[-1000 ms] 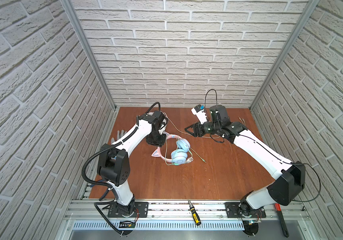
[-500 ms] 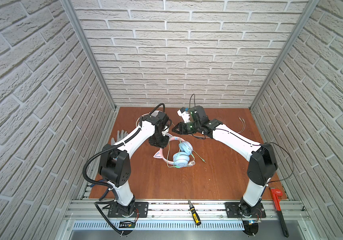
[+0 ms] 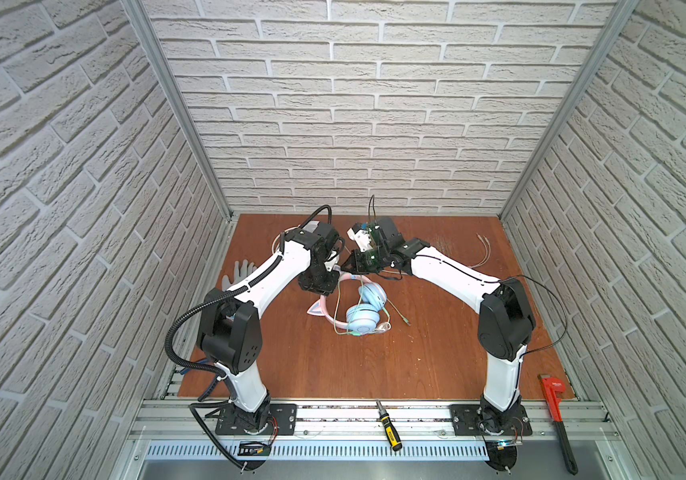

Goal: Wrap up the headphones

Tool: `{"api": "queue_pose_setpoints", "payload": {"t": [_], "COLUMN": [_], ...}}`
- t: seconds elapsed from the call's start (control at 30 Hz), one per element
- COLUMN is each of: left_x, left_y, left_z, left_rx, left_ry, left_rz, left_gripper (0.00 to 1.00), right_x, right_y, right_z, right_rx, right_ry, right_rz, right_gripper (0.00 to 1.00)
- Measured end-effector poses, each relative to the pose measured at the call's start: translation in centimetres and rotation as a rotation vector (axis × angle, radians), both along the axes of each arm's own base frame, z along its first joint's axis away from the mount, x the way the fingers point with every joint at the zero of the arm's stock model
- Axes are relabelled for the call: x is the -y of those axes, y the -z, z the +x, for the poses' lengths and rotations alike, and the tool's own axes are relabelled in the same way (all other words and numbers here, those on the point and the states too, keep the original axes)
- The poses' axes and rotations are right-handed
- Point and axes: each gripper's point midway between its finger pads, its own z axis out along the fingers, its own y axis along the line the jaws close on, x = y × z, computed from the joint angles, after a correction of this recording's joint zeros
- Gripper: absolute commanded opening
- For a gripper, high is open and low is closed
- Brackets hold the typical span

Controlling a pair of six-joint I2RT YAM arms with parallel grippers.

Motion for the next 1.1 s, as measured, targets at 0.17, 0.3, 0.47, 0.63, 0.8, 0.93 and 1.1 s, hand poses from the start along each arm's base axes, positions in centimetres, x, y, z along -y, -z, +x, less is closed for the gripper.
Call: {"api": "queue_pose_setpoints", "payload": {"t": [0.17,0.3,0.47,0.63,0.8,0.93,1.1], "left_x": [-0.2,-0.4,-0.5,-0.5,-0.4,-0.4,-0.3], "left_y": [-0.1,0.1,0.3,0.4,0.4,0.5,0.7], "left_z": [-0.1,-0.2,-0.2,-0.1,0.1,0.1,0.1], "left_rx": [-0.005,-0.012,-0.018,-0.018,-0.01,-0.014,-0.021], "left_ry": [0.0,-0.001,-0.002,-0.003,-0.003,-0.002,-0.001], "left_rz": [0.01,0.021,0.031,0.034,0.032,0.033,0.033], "left_gripper": [0.0,0.0,0.0,0.0,0.0,0.0,0.0], "right_x": [0.3,0.6,1.8,3.2,4.7,5.0,5.1], "right_y": [0.3,0.7,1.5,2.0,1.5,0.5,-1.7], "right_z": [-0.5,-1.0,-1.7,-2.4,-2.6,-2.5,-2.2], "right_rx": [0.007,0.012,-0.005,-0.03,-0.04,-0.017,0.055], "right_ry": [-0.034,-0.07,-0.105,-0.124,-0.119,-0.116,-0.116], "right_rz": [-0.027,-0.058,-0.109,-0.154,-0.174,-0.168,-0.143], "right_gripper": [0.06,0.06,0.06,0.06,0.06,0.1,0.25]}}
